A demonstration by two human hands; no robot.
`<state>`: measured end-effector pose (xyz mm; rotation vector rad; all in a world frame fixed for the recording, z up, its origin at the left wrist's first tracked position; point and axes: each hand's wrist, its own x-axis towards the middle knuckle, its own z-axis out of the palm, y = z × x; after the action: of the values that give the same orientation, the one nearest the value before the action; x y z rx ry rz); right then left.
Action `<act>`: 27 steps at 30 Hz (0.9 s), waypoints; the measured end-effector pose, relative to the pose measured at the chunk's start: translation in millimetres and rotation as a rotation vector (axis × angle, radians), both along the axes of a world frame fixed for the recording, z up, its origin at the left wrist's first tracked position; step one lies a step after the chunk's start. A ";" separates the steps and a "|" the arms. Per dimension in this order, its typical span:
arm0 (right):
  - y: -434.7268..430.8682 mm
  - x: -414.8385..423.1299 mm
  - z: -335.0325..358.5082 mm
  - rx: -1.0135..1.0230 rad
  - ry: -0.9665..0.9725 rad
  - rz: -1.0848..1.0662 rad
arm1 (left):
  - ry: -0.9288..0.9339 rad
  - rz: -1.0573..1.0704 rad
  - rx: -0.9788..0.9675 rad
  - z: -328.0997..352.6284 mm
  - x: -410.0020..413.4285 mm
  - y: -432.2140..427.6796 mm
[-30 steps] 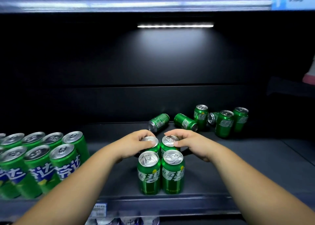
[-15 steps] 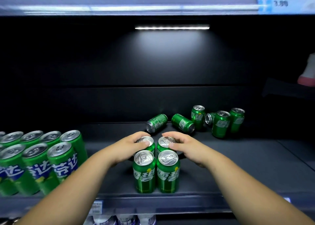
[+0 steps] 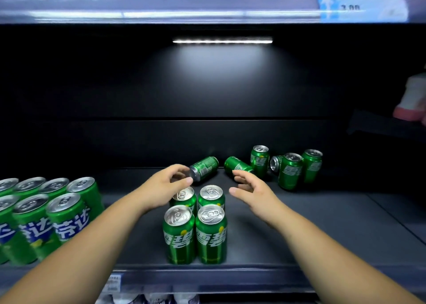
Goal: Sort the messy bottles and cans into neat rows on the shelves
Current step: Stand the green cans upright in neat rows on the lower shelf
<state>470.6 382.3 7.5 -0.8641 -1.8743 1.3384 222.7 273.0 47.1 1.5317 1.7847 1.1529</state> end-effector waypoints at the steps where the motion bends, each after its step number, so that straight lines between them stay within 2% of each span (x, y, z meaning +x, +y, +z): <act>1: 4.2 0.9 -3.2 -0.004 0.004 -0.027 | -0.020 0.009 0.016 -0.7 -0.5 2.9; 9: 39.2 -8.2 -20.7 -0.029 -0.018 -0.154 | -0.029 0.066 -0.005 -15.3 -16.0 44.6; 18: 88.4 -16.1 -34.8 0.039 -0.195 -0.461 | -0.077 0.059 -0.033 -33.5 -40.5 116.6; 21: 102.1 -25.3 -42.3 0.033 -0.243 -0.486 | -0.011 0.074 -0.028 -45.1 -47.3 136.7; 27: 119.9 -42.8 -50.6 0.028 -0.334 -0.561 | 0.238 0.128 -0.021 -61.5 -51.4 174.4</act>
<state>427.7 502.2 -43.1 -1.5353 -1.6899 0.8554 171.3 447.4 -14.3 1.6183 2.0708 1.0417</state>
